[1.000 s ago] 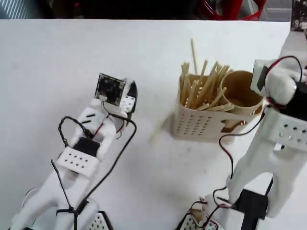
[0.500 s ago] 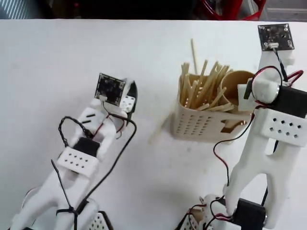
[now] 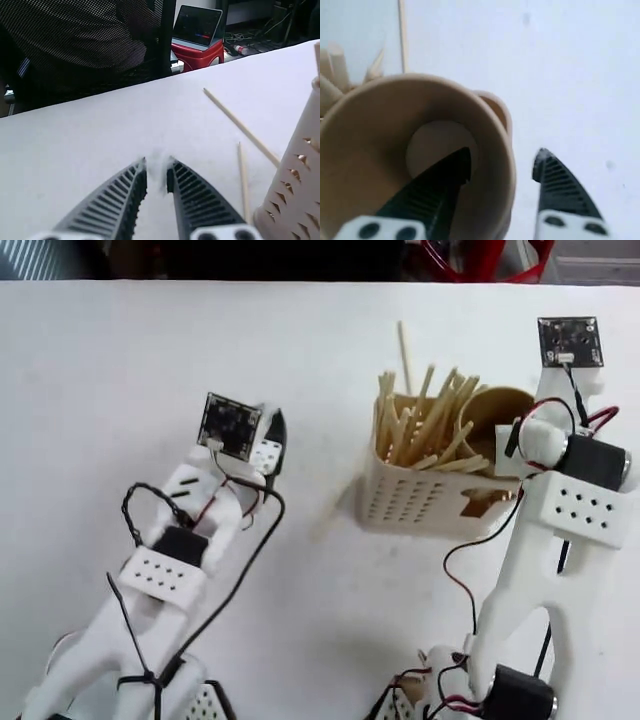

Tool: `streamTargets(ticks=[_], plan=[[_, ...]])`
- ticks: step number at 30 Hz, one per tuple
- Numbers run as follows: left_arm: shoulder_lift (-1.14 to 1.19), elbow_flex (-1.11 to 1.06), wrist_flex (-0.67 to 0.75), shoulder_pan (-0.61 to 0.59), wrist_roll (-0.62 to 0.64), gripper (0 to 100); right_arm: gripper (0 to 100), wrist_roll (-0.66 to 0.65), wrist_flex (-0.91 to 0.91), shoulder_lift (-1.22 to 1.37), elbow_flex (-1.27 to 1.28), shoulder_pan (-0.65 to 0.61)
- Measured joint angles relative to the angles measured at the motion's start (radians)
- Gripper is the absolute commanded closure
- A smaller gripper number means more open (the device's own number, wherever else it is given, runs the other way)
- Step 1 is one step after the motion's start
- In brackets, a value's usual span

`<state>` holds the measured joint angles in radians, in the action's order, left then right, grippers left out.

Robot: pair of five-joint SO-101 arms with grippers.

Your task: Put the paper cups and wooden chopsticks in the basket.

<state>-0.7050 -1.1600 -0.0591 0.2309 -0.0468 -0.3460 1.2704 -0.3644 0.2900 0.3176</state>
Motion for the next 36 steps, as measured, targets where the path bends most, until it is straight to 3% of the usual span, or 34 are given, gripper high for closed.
streamTargets(ticks=[1, 10, 16, 25, 36], plan=[[0.000, 0.000, 0.000, 0.000, 0.000, 91, 98.3, 0.000, -0.028, -0.002, 0.026, 0.005], [0.000, 0.000, 0.000, 0.000, 0.000, 91, 98.2, -0.052, -0.114, -0.006, 0.106, 0.055], [0.000, 0.000, 0.000, 0.000, 0.000, 91, 98.2, -0.058, -0.101, -0.017, 0.094, 0.169], [0.000, 0.000, 0.000, 0.000, 0.000, 91, 98.2, -0.121, 0.098, 0.015, -0.130, 0.296], [0.000, 0.000, 0.000, 0.000, 0.000, 91, 98.2, -0.129, 0.173, 0.057, -0.215, 0.287]])
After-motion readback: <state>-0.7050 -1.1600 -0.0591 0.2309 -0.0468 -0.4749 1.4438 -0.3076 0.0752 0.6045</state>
